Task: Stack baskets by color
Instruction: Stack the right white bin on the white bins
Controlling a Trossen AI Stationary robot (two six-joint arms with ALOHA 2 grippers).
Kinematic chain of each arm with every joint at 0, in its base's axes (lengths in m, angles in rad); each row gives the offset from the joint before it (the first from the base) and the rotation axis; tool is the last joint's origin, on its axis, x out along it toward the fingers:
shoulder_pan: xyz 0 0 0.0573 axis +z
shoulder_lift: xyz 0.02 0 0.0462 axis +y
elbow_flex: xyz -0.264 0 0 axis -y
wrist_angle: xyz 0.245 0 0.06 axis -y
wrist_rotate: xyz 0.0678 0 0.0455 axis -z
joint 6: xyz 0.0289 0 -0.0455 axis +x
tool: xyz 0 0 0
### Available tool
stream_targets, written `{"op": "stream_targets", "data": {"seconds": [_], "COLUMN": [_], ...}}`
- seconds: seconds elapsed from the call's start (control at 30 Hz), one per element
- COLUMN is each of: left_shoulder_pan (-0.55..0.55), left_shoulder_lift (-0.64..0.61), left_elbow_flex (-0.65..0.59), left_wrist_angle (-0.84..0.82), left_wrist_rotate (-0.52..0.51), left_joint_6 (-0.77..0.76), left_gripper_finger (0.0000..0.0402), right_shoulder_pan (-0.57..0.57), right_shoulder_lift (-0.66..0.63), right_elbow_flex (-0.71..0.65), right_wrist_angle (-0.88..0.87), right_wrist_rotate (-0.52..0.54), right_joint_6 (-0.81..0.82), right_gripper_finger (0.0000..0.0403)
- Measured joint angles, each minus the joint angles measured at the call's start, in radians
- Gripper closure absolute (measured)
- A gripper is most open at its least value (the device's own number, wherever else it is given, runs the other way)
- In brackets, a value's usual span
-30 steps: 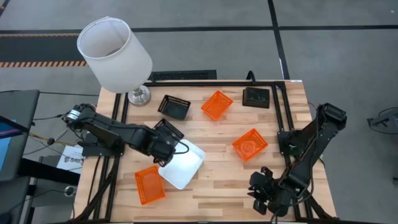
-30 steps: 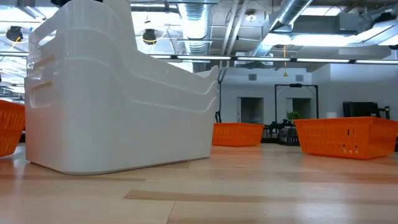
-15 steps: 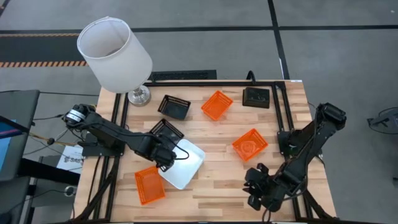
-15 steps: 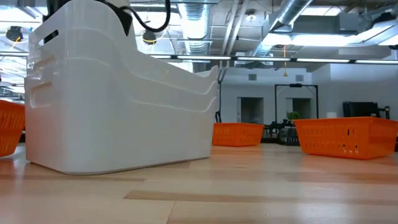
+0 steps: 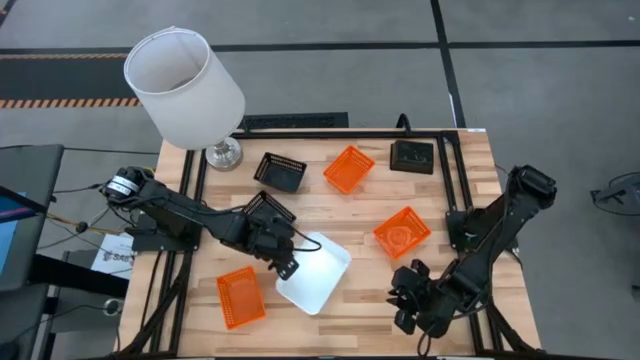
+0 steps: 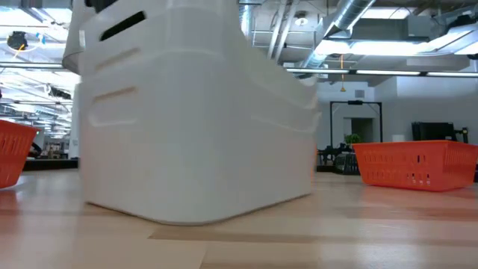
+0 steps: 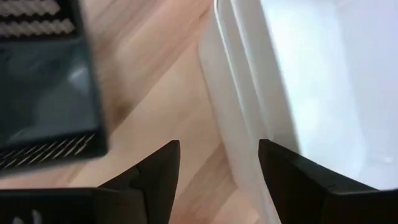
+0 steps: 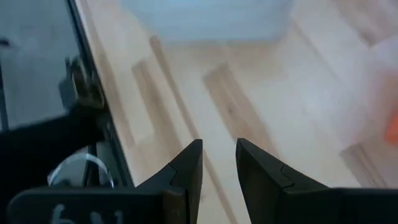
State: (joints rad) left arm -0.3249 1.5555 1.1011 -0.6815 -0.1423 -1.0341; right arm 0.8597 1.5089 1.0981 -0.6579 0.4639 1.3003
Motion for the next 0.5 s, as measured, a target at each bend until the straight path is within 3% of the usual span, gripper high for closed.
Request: {"op": "stream_targets", "data": {"seconds": [0.3, 0.5], "left_shoulder_pan": [0.023, 0.048], "left_shoulder_lift": [0.000, -0.024], "left_elbow_flex": [0.000, 0.000], "left_wrist_angle": [0.114, 0.045], "left_wrist_rotate": [-0.022, 0.016], "left_joint_6": [0.012, 0.047], "left_gripper_finger": [0.0194, 0.0194], "right_shoulder_pan": [-0.092, -0.164], "right_shoulder_lift": [0.000, 0.000], "right_elbow_flex": [0.000, 0.000], "right_wrist_angle": [0.056, 0.134], "right_wrist_rotate": [0.253, 0.253], "right_joint_6": [0.007, -0.143], "right_gripper_finger": [0.0282, 0.0282]}}
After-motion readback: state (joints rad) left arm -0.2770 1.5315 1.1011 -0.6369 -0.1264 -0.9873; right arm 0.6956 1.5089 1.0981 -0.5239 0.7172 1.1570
